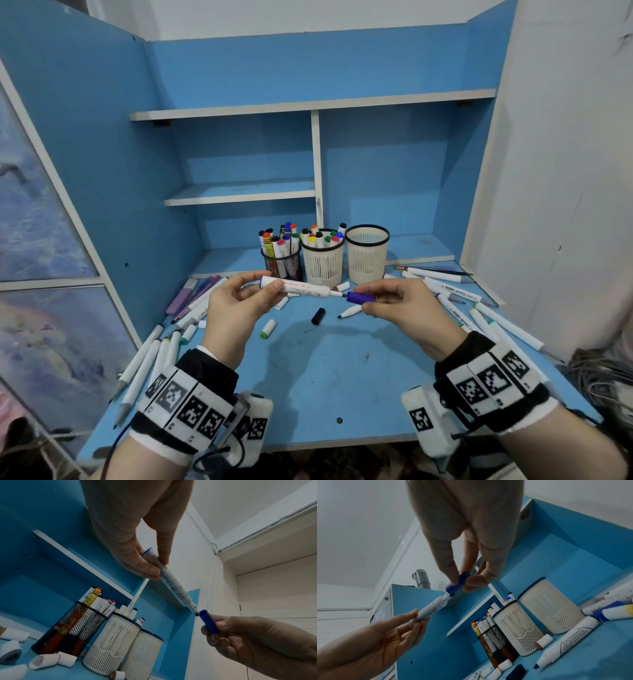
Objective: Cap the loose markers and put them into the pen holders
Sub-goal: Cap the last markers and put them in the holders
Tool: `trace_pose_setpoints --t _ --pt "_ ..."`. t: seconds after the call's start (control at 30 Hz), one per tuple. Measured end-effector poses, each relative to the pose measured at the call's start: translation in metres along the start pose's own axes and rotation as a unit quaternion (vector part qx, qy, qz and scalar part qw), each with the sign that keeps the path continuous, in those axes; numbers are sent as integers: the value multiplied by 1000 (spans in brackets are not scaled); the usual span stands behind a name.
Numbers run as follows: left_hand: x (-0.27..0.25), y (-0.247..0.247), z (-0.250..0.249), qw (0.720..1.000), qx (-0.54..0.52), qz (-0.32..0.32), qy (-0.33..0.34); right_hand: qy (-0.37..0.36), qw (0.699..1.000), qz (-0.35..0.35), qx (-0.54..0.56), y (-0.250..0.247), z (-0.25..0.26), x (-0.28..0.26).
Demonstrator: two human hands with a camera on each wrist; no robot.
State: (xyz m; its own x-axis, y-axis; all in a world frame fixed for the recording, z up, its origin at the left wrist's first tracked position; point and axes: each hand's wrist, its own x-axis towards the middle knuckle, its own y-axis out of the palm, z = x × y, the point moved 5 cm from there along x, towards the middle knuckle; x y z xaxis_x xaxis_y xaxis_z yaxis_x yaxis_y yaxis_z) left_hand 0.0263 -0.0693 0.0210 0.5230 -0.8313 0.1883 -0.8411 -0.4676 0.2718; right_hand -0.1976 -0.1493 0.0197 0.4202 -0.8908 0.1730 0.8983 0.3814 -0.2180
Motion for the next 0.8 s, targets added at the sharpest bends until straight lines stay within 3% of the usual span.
trace_pose_setpoints --t 0.27,0.43,0.57,0.8 --pt "-3 6 6 999 4 28 -17 24 999 21 29 6 -7 -6" --pt "-5 8 11 997 27 69 -37 7 999 10 51 11 -6 -6" --pt "-8 13 2 987 113 110 -12 -10 998 9 57 11 -8 -6" --pt "-6 18 -5 979 156 132 8 -61 998 -13 22 9 -5 -12"
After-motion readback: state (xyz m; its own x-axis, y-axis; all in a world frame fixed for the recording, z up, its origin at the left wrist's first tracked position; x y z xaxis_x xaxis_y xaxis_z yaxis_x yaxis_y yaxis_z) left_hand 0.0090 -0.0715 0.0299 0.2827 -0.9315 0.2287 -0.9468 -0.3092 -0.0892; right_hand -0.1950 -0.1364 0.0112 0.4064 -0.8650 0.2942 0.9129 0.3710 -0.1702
